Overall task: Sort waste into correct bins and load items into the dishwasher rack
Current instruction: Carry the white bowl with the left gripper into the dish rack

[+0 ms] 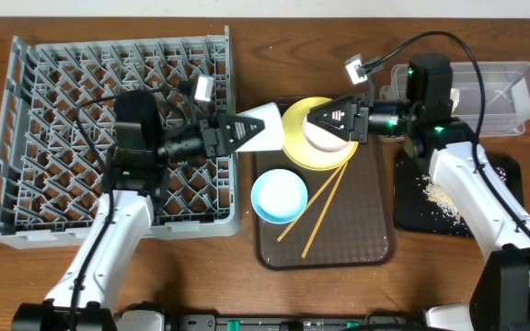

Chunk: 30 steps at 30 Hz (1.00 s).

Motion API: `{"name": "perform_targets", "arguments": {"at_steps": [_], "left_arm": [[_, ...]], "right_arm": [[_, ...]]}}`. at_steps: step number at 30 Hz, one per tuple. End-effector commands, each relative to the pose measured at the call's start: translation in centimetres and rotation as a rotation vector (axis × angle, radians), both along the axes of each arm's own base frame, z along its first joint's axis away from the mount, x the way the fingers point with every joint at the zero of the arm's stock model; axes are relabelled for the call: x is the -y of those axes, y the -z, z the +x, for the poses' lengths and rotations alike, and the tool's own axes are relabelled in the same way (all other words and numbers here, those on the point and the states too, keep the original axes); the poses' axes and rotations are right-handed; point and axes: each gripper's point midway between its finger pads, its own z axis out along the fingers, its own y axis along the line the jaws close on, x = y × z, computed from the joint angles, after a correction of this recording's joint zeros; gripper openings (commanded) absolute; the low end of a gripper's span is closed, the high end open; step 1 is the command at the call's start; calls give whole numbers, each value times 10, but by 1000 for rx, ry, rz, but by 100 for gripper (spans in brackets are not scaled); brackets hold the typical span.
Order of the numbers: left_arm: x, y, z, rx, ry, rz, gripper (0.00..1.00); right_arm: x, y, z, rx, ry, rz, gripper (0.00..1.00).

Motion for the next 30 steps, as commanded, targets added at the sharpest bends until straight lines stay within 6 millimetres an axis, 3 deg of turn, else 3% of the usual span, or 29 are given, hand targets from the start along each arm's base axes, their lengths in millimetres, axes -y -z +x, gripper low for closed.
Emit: {"name": "perform_targets", "arguments": {"at_steps": [1,4,11,21,26,30], "left_arm": [[-27,15,25,84,-151,125,19],[-52,34,38,51,-272,220,6],[-99,35,44,69,-458,398,6],[-202,30,11,-65,-770,914,6],[-224,54,-14,-229,-785,1017,6],[-225,81,-23,-342,-729,1055,6]], "right_arm": [[17,5,14,-9,76,-29,29],[25,25,21,-27,147,-115,26],[46,71,21,-66,271,-375,24],[69,89,5,-44,354,-655,24],[79,101,-4,-78,376,-749,22],[85,107,-9,-109,384,-793,22]]}}
